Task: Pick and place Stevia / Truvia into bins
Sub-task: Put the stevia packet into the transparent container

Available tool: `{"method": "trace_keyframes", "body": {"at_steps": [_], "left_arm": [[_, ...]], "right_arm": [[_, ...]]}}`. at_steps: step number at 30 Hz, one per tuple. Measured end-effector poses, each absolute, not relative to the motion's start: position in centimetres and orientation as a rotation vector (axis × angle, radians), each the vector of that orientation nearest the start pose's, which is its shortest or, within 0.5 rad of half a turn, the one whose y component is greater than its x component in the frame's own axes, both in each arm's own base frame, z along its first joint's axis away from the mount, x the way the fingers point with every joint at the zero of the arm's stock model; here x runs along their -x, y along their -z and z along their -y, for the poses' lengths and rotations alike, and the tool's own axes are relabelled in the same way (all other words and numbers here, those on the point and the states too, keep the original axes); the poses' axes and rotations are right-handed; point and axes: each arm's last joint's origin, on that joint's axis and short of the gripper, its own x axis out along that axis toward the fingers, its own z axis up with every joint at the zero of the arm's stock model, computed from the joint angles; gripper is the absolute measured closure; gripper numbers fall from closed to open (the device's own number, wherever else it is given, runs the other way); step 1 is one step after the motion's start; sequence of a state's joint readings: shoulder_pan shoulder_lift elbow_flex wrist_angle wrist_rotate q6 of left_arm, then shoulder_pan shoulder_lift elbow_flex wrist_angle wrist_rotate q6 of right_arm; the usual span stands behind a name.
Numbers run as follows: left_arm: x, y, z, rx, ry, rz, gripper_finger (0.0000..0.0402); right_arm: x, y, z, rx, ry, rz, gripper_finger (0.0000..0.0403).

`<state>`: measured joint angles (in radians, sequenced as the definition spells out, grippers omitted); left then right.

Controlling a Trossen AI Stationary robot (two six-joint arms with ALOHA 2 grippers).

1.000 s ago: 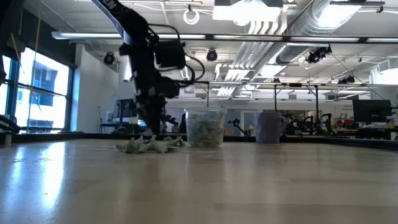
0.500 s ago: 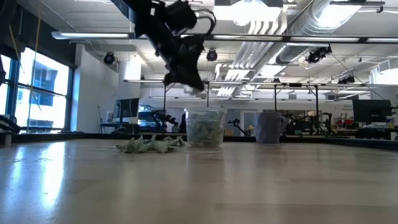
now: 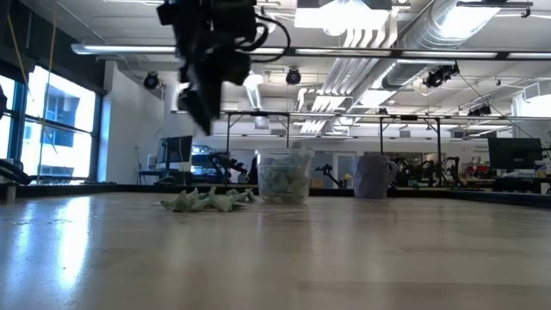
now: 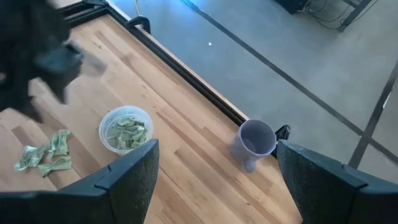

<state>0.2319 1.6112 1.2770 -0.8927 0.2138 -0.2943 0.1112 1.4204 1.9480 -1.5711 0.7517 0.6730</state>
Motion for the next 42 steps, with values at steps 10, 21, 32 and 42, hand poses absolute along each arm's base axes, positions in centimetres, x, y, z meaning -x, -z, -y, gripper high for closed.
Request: {"method": "trace_keyframes", "body": {"at_steps": [10, 21, 32, 42], "left_arm": [[-30.5, -19.9, 0.4, 0.698, -0.410, -1.282, 0.0147], [-32.5, -18.9, 2.4, 0.601, -0.327, -1.065, 0.0169], [-34.1, -15.6, 2.7, 0.566, -0.405, -1.066, 0.0170], [-34.4, -12.5, 3.0, 0.425, -0.424, -1.176, 0.0203]], "right_arm": [[-20.7, -46.3, -0.3, -0.122, 0.873, -0.707, 0.0089], [-20.8, -46.3, -0.3, -0.139, 0.848, -0.722, 0.0089], [-20.8, -46.3, -0.3, -0.146, 0.848, -0.721, 0.0089], [-20.8, -46.3, -0.3, -0.163, 0.857, -0.712, 0.0089]]}}
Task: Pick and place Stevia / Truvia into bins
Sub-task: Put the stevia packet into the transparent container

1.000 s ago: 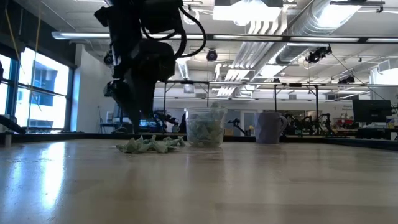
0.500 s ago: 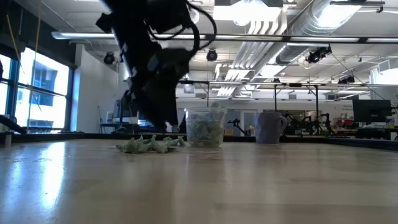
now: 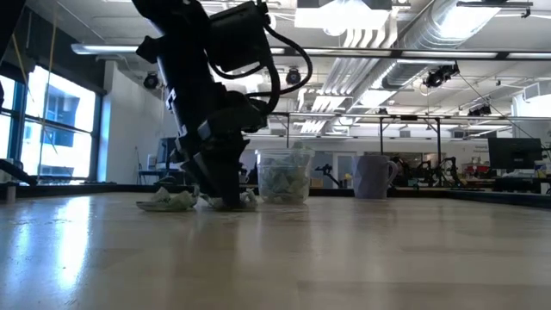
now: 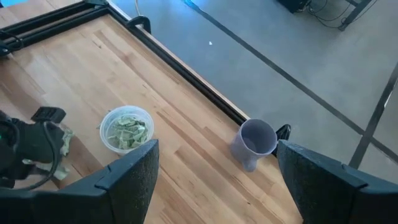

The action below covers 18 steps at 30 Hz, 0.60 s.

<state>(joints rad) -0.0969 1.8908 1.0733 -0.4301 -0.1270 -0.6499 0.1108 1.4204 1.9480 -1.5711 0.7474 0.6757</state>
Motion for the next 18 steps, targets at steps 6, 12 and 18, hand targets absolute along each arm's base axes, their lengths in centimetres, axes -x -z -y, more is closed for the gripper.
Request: {"method": "trace_keyframes", "body": {"at_steps": [6, 12, 18], "left_arm": [[-33.7, -12.7, 2.1, 0.316, -0.403, -1.248, 0.0336], [-34.2, -17.6, 1.7, 0.406, -0.184, -1.211, 0.0365], [-35.7, -27.2, -1.4, 0.283, -0.238, -0.817, 0.0379]], "right_arm": [[-20.8, -46.3, -0.3, -0.179, 0.860, -0.707, 0.0089], [-20.8, -46.3, -0.3, -0.179, 0.861, -0.707, 0.0089], [-20.8, -46.3, -0.3, -0.181, 0.869, -0.700, 0.0089]]}}
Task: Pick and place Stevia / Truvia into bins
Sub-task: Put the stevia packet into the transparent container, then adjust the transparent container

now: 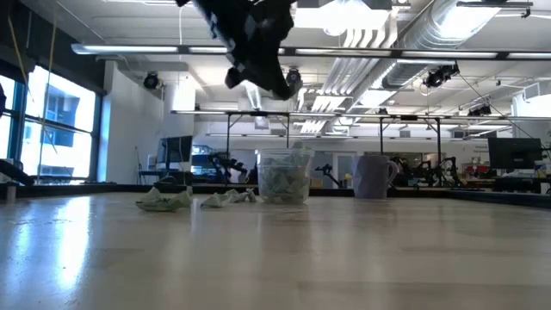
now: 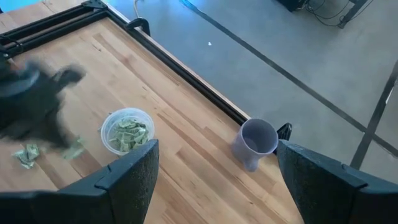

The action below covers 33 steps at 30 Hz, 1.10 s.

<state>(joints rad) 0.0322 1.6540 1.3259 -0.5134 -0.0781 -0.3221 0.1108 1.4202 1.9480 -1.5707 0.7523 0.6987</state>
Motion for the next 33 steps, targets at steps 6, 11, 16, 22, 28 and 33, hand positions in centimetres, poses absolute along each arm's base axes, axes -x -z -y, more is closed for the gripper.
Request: {"method": "trace_keyframes", "body": {"at_steps": [6, 11, 16, 22, 28, 33], "left_arm": [[-37.4, -27.7, -6.7, 0.150, -0.342, -0.714, 0.0372], [-38.1, -23.1, -8.3, 0.258, -0.297, -0.897, 0.0316], [-37.3, -23.0, -7.4, 0.230, -0.383, -0.985, 0.0240], [-32.6, -27.6, -6.3, 0.171, -0.550, -1.137, 0.0173], [-30.5, -22.6, -6.9, 0.539, -0.690, -1.195, 0.0152], [-31.2, -19.4, -4.6, 0.552, -0.511, -1.111, 0.0162]], "right_arm": [[-20.8, -46.3, -0.3, -0.196, 0.875, -0.694, 0.0089], [-20.8, -46.3, -0.3, -0.224, 0.878, -0.686, 0.0089], [-20.8, -46.3, -0.4, -0.229, 0.873, -0.690, 0.0089], [-20.7, -46.3, -0.3, -0.207, 0.894, -0.676, 0.0089], [-20.7, -46.3, -0.3, -0.201, 0.895, -0.677, 0.0089], [-20.7, -46.3, -0.3, -0.188, 0.895, -0.679, 0.0089]]}}
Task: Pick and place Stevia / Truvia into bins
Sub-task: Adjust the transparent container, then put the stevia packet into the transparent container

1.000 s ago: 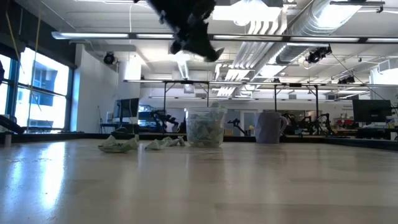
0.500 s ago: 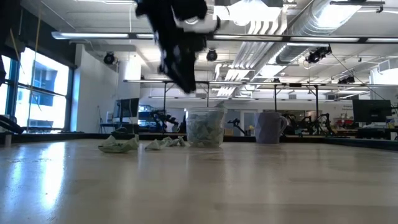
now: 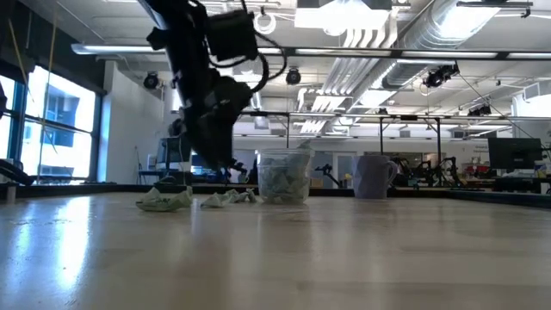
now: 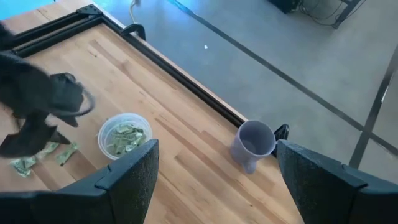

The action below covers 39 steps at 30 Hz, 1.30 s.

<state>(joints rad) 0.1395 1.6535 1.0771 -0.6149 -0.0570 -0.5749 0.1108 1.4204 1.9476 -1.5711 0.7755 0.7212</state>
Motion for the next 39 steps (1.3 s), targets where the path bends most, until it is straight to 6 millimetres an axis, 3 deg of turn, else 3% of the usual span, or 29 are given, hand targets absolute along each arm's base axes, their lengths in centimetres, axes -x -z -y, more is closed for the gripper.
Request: {"method": "trace_keyframes", "body": {"at_steps": [4, 8, 15, 20, 25, 31, 39], "left_arm": [[-31.6, -18.6, -4.2, 0.360, -0.560, -1.050, 0.0168], [-32.1, -18.2, -6.4, 0.348, -0.598, -0.994, 0.0170], [-34.3, -16.6, -9.3, 0.363, -0.376, -0.888, 0.0170], [-35.3, -18.1, -9.7, 0.294, -0.423, -0.859, 0.0170], [-34.8, -19.4, -10.0, 0.179, -0.404, -0.887, 0.0170], [-33.1, -18.4, -10.5, 0.052, -0.278, -1.093, 0.0170], [-33.8, -17.9, -10.5, -0.599, 0.184, -1.082, 0.0170]], "right_arm": [[-20.7, -46.3, -0.3, -0.175, 0.890, -0.685, 0.0089], [-20.7, -46.3, -0.3, -0.171, 0.887, -0.688, 0.0089], [-20.7, -46.3, -0.3, -0.165, 0.888, -0.688, 0.0089], [-20.7, -46.3, -0.3, -0.166, 0.888, -0.689, 0.0089], [-20.7, -46.4, -0.2, -0.156, 0.898, -0.682, 0.0089], [-20.7, -46.4, -0.2, -0.149, 0.901, -0.681, 0.0089], [-20.7, -46.4, -0.2, -0.131, 0.908, -0.679, 0.0089]]}}
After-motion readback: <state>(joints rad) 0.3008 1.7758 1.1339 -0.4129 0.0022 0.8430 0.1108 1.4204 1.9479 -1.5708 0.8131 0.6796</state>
